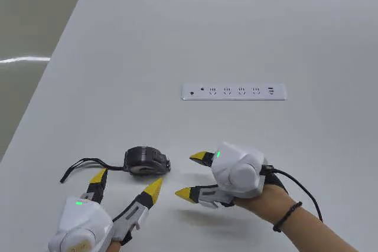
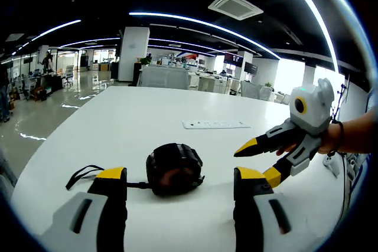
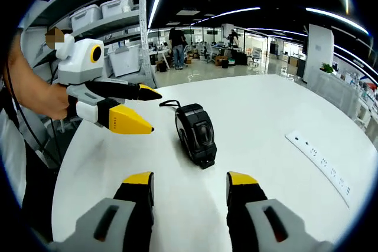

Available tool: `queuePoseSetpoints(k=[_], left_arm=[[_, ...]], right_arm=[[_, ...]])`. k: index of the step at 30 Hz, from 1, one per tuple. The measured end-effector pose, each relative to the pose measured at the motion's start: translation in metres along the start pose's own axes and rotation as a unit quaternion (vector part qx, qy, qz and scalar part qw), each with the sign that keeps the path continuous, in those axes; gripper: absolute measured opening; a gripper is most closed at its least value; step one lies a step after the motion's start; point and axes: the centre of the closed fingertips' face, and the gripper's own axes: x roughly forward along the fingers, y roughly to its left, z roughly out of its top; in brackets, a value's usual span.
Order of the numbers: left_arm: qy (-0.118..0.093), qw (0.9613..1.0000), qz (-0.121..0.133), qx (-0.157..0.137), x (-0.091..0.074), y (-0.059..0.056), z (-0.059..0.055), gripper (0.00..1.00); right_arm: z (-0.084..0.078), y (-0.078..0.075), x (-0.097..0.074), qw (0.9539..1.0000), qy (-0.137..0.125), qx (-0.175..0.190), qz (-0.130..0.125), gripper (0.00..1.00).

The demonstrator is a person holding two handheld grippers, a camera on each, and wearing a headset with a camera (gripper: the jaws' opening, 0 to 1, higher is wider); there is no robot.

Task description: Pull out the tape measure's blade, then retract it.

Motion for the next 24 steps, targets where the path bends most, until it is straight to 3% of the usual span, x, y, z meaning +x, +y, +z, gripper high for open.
queuePoseSetpoints(k=[1, 3, 4, 6, 9, 11, 13, 14, 15, 17, 19, 24], left_arm=[[0.004, 0.9997, -0.013, 0.022, -0.009, -0.001, 0.003, 0.73], [-0.001, 0.9990, -0.028, 0.034, -0.022, -0.003, 0.010, 0.71], [-0.003, 0.9983, -0.042, 0.039, -0.031, -0.006, 0.015, 0.71], [0.001, 0.9971, -0.050, 0.058, -0.047, -0.005, 0.021, 0.71], [0.007, 0.9957, -0.069, 0.063, -0.069, -0.007, 0.025, 0.71], [0.017, 0.9946, -0.077, 0.068, -0.082, -0.006, 0.022, 0.70], [0.022, 0.9945, -0.082, 0.062, -0.092, -0.004, 0.018, 0.69], [0.033, 0.9941, -0.086, 0.056, -0.098, -0.002, 0.011, 0.69], [0.041, 0.9937, -0.089, 0.055, -0.101, -0.001, 0.007, 0.69], [0.064, 0.9907, -0.100, 0.068, -0.107, 0.002, -0.003, 0.68], [0.083, 0.9863, -0.103, 0.099, -0.112, 0.009, -0.010, 0.67], [0.085, 0.9877, -0.108, 0.075, -0.111, 0.016, -0.011, 0.68]], right_arm=[[0.003, 0.005, -0.007, 1.0000, -0.004, 0.004, -0.007, 0.51], [0.011, 0.010, -0.018, 0.9994, -0.022, 0.012, -0.024, 0.52], [0.020, 0.017, -0.025, 0.9989, -0.039, 0.015, -0.024, 0.50], [0.028, 0.031, -0.038, 0.9984, -0.047, 0.019, -0.024, 0.45], [0.037, 0.037, -0.053, 0.9964, -0.057, 0.010, -0.062, 0.48], [0.038, 0.047, -0.062, 0.9955, -0.060, 0.016, -0.071, 0.51], [0.038, 0.054, -0.068, 0.9947, -0.058, 0.009, -0.084, 0.47], [0.036, 0.054, -0.074, 0.9926, -0.053, 0.006, -0.109, 0.44], [0.037, 0.059, -0.076, 0.9927, -0.057, 0.006, -0.106, 0.42], [0.036, 0.070, -0.080, 0.9922, -0.066, 0.018, -0.104, 0.40], [0.029, 0.075, -0.083, 0.9911, -0.064, 0.024, -0.114, 0.42], [0.003, 0.084, -0.088, 0.9897, -0.039, 0.046, -0.130, 0.46]])
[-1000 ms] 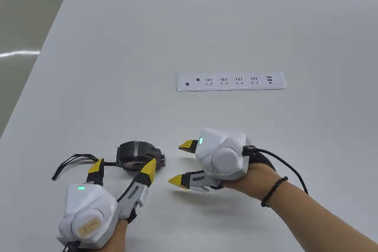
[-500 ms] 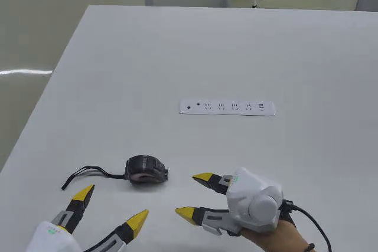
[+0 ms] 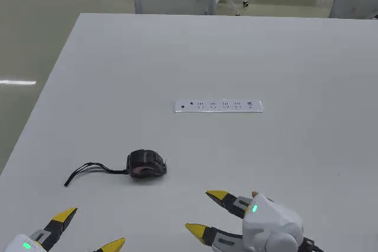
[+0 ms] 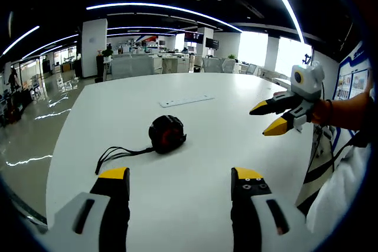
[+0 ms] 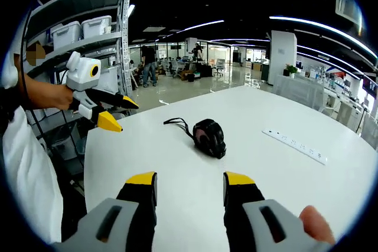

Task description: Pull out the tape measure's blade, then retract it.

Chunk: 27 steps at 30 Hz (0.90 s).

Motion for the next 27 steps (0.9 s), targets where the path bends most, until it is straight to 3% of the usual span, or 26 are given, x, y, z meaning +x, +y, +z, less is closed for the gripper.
queuePoseSetpoints(k=[4, 12, 15, 20, 27], left_arm=[[0.000, 0.9999, -0.007, 0.010, -0.001, 0.001, 0.004, 0.71], [-0.020, 0.9998, 0.003, 0.008, -0.005, 0.017, 0.025, 0.74], [-0.030, 0.9995, 0.009, 0.000, -0.004, 0.022, 0.031, 0.74], [-0.034, 0.9994, 0.011, -0.004, -0.002, 0.024, 0.032, 0.75], [-0.028, 0.9995, 0.011, -0.005, -0.001, 0.024, 0.032, 0.75]], right_arm=[[-0.008, -0.008, -0.010, 0.9993, 0.012, 0.020, -0.028, 0.52], [-0.015, -0.030, -0.025, 0.9958, 0.019, 0.059, -0.067, 0.54], [-0.015, -0.037, -0.027, 0.9943, 0.015, 0.075, -0.075, 0.58], [-0.016, -0.042, -0.025, 0.9938, 0.010, 0.080, -0.076, 0.70], [-0.018, -0.045, -0.025, 0.9926, 0.009, 0.101, -0.067, 0.79]])
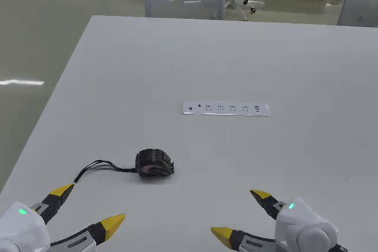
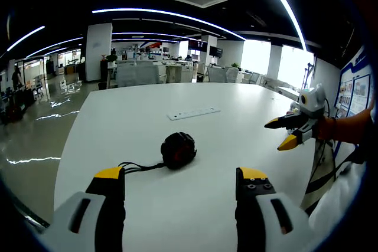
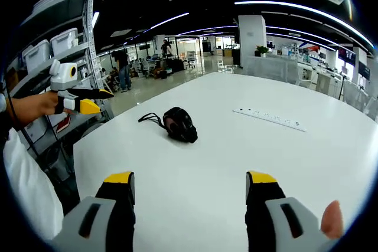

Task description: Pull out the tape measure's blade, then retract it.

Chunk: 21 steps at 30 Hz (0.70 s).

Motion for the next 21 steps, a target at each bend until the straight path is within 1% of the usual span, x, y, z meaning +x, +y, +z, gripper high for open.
queuePoseSetpoints(k=[1, 3, 5, 7, 8, 9, 11, 14, 17, 18, 21], left_arm=[[0.000, 1.0000, 0.000, 0.000, 0.000, 0.000, 0.000, 0.75], [0.001, 1.0000, 0.000, -0.001, 0.001, 0.000, 0.000, 0.76], [0.002, 1.0000, 0.001, -0.001, 0.001, -0.001, 0.001, 0.76], [0.002, 1.0000, 0.000, -0.001, 0.002, -0.002, 0.002, 0.77], [0.003, 1.0000, 0.000, -0.001, 0.002, -0.003, 0.003, 0.77], [0.003, 1.0000, 0.000, 0.000, 0.002, -0.003, 0.003, 0.77], [0.003, 1.0000, 0.001, 0.001, 0.001, -0.004, 0.004, 0.76], [0.005, 1.0000, 0.002, 0.000, 0.001, -0.003, 0.004, 0.76], [0.007, 1.0000, 0.002, 0.002, 0.001, -0.002, 0.002, 0.76], [0.008, 1.0000, 0.002, 0.002, 0.000, -0.002, 0.002, 0.76], [0.009, 0.9999, 0.003, 0.002, 0.000, 0.000, 0.000, 0.76]], right_arm=[[0.002, 0.000, 0.000, 1.0000, -0.006, 0.002, 0.001, 0.81], [0.002, -0.001, 0.000, 0.9999, -0.007, 0.011, 0.002, 0.84], [0.005, 0.000, 0.000, 0.9997, -0.013, 0.018, 0.006, 0.87], [0.008, 0.000, -0.001, 0.9995, -0.021, 0.022, 0.007, 0.93], [0.010, -0.002, -0.002, 0.9992, -0.028, 0.027, 0.006, 0.95], [0.012, -0.005, -0.003, 0.9990, -0.036, 0.026, -0.002, 0.98], [0.016, -0.007, -0.006, 0.9988, -0.044, 0.020, -0.005, 0.98], [0.017, -0.012, -0.007, 0.9986, -0.048, 0.021, -0.009, 0.98], [0.016, -0.015, -0.008, 0.9989, -0.041, 0.018, -0.014, 0.97], [0.012, -0.015, -0.009, 0.9993, -0.031, 0.017, -0.012, 0.94], [0.014, -0.014, -0.008, 0.9991, -0.037, 0.004, -0.018, 1.00]])
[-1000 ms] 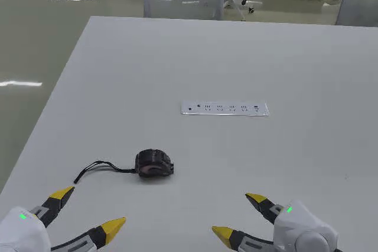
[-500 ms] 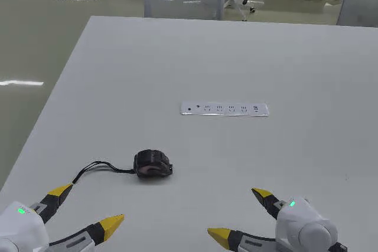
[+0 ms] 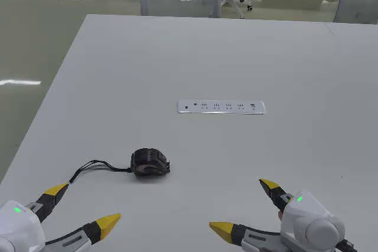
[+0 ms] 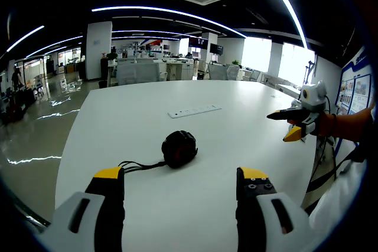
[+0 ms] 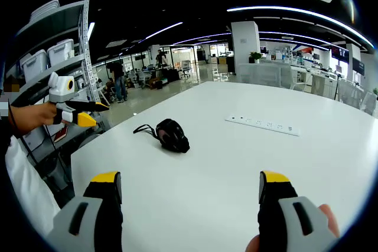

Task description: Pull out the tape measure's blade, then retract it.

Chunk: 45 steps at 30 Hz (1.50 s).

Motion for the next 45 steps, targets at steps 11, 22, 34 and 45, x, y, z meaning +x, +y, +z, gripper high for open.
queuePoseSetpoints(k=[11, 22, 34, 45], left_arm=[[0.000, 1.0000, 0.005, 0.001, -0.008, 0.001, -0.003, 0.76], [0.003, 0.9999, 0.012, -0.003, -0.013, 0.006, -0.009, 0.76], [0.001, 0.9999, 0.014, -0.001, -0.012, 0.011, -0.009, 0.76], [0.000, 0.9999, 0.016, -0.003, -0.012, 0.011, -0.009, 0.77]], right_arm=[[-0.002, 0.008, -0.001, 0.9998, -0.005, 0.008, 0.017, 1.00], [-0.004, 0.008, -0.005, 0.9997, -0.003, 0.016, 0.016, 0.99], [-0.001, 0.007, -0.005, 0.9998, -0.005, 0.009, 0.018, 0.97], [-0.002, 0.002, -0.006, 0.9998, -0.005, 0.015, 0.015, 0.94]])
